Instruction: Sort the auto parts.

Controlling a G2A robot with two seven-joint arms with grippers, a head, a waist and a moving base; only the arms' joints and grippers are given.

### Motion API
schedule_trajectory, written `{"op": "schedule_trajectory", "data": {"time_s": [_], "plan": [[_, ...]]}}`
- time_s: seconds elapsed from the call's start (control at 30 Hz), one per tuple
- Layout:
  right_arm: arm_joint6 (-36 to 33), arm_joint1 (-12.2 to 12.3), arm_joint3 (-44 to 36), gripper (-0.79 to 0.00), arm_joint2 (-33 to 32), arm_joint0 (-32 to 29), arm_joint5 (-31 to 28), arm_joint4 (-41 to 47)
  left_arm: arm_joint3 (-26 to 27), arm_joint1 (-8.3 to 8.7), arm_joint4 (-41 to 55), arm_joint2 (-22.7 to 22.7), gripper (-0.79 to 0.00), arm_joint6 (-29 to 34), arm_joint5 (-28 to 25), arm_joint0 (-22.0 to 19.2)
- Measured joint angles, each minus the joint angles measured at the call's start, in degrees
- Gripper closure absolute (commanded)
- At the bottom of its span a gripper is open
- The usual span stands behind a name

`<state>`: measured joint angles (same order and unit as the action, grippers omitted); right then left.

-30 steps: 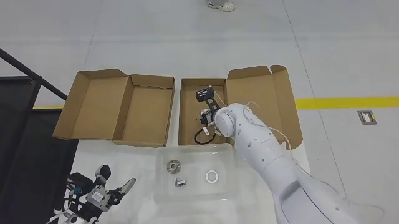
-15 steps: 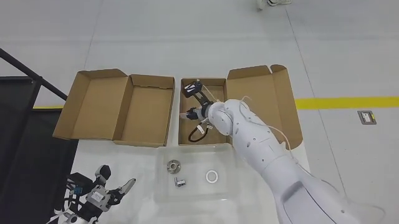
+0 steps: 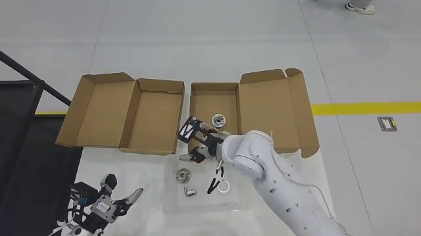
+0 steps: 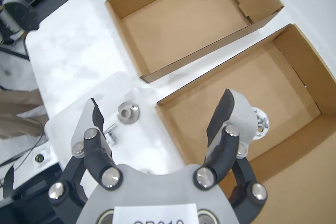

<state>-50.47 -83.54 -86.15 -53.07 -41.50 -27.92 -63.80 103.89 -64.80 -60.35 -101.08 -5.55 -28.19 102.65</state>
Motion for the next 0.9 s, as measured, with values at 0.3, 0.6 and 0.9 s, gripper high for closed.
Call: {"op": "schedule_trajectory", "data": {"time_s": [0.3,0.6,0.9], "plan": [[-14.7,2.7,-11.1,-0.785,-0.3,-7.4,-11.3,-1.6,0.0,0.00,0.0,0.0,-0.785,0.0,0.0,0.0],[-12.0,3.1,-10.0,-0.785,-1.2,-8.0,-13.0,-2.8,0.0,0.00,0.0,0.0,-0.785,0.0,0.0,0.0],[-2.9,6.6,-1.6,-0.785,5.3,-5.9,-23.0,-13.9,0.0,0.00,0.0,0.0,-0.785,0.0,0.0,0.0]]}}
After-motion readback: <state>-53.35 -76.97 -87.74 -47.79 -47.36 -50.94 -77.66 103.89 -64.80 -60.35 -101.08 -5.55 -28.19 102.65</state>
